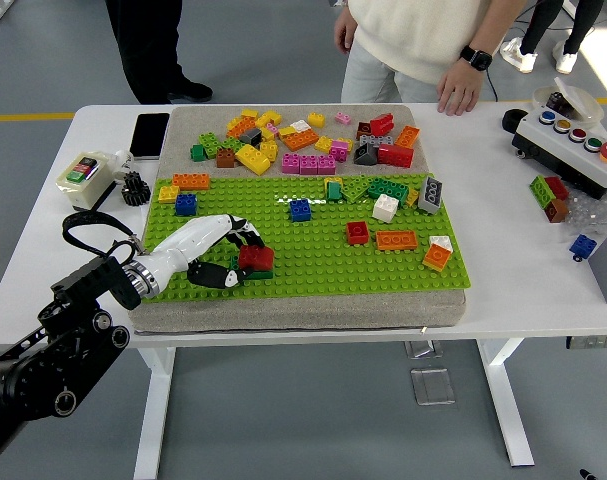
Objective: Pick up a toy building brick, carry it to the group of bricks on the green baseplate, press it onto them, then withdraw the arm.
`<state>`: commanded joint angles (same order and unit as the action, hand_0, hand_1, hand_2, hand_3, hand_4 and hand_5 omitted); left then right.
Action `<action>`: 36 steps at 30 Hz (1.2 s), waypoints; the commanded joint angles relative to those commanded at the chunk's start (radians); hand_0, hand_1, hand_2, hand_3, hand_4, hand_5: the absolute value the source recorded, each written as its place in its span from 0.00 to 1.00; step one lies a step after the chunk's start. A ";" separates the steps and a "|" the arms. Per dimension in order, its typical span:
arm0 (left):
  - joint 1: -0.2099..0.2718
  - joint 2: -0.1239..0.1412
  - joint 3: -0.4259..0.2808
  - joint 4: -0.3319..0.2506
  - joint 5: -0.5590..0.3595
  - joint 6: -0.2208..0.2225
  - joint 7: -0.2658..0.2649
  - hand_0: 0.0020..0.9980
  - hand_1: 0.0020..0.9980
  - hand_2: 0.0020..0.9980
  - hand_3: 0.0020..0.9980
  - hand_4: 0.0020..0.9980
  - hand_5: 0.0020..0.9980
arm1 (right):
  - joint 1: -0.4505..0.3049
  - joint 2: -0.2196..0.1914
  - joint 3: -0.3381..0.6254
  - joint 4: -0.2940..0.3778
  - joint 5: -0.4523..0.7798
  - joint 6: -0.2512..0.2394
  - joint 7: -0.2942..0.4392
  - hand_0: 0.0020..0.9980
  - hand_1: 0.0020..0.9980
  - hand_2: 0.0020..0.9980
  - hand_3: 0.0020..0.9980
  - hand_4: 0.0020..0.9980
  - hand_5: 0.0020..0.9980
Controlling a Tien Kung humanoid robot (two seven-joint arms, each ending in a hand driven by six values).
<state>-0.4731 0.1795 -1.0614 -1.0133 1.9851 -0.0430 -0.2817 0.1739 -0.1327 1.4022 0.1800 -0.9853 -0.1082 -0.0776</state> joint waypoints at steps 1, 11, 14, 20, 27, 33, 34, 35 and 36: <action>0.000 0.000 0.000 0.001 0.000 0.000 0.000 0.59 0.57 0.57 0.53 0.54 0.00 | 0.000 0.000 0.000 0.000 0.000 0.000 0.000 0.76 0.68 0.73 0.67 0.93 0.50; 0.001 0.005 0.000 0.008 0.005 -0.002 -0.003 0.60 0.58 0.58 0.55 0.56 0.00 | -0.001 0.001 -0.004 0.000 0.003 0.001 0.002 0.76 0.68 0.73 0.67 0.93 0.50; 0.002 0.006 0.001 0.008 0.004 -0.004 -0.005 0.60 0.58 0.59 0.55 0.57 0.00 | -0.001 0.002 -0.004 0.000 0.003 0.001 0.003 0.76 0.68 0.73 0.67 0.93 0.50; 0.001 0.005 0.000 0.009 0.003 -0.008 -0.007 0.61 0.58 0.59 0.55 0.57 0.00 | -0.001 0.002 -0.005 0.000 0.005 0.002 0.003 0.76 0.68 0.73 0.67 0.93 0.50; 0.000 0.004 -0.002 0.013 0.001 -0.007 -0.009 0.61 0.58 0.59 0.55 0.58 0.00 | -0.002 0.002 -0.006 0.000 0.006 0.004 0.003 0.76 0.68 0.73 0.67 0.93 0.50; -0.001 0.003 -0.007 0.016 0.002 -0.009 -0.010 0.61 0.59 0.59 0.55 0.61 0.00 | -0.001 0.002 -0.006 0.000 0.006 0.004 0.004 0.76 0.68 0.73 0.67 0.93 0.50; 0.000 0.003 -0.007 0.016 0.002 -0.009 -0.010 0.61 0.59 0.59 0.55 0.61 0.00 | -0.001 0.002 -0.006 0.000 0.006 0.005 0.004 0.76 0.68 0.73 0.67 0.93 0.50; 0.000 0.003 -0.008 0.016 0.002 -0.009 -0.010 0.61 0.59 0.59 0.55 0.61 0.00 | -0.001 0.002 -0.006 0.000 0.006 0.005 0.004 0.76 0.68 0.73 0.67 0.93 0.50; 0.000 0.003 -0.008 0.016 0.003 -0.008 -0.010 0.61 0.59 0.59 0.55 0.61 0.00 | -0.001 0.002 -0.006 0.000 0.006 0.005 0.004 0.76 0.68 0.73 0.67 0.93 0.50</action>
<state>-0.4734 0.1822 -1.0695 -0.9970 1.9881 -0.0510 -0.2919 0.1724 -0.1309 1.3964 0.1800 -0.9792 -0.1029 -0.0739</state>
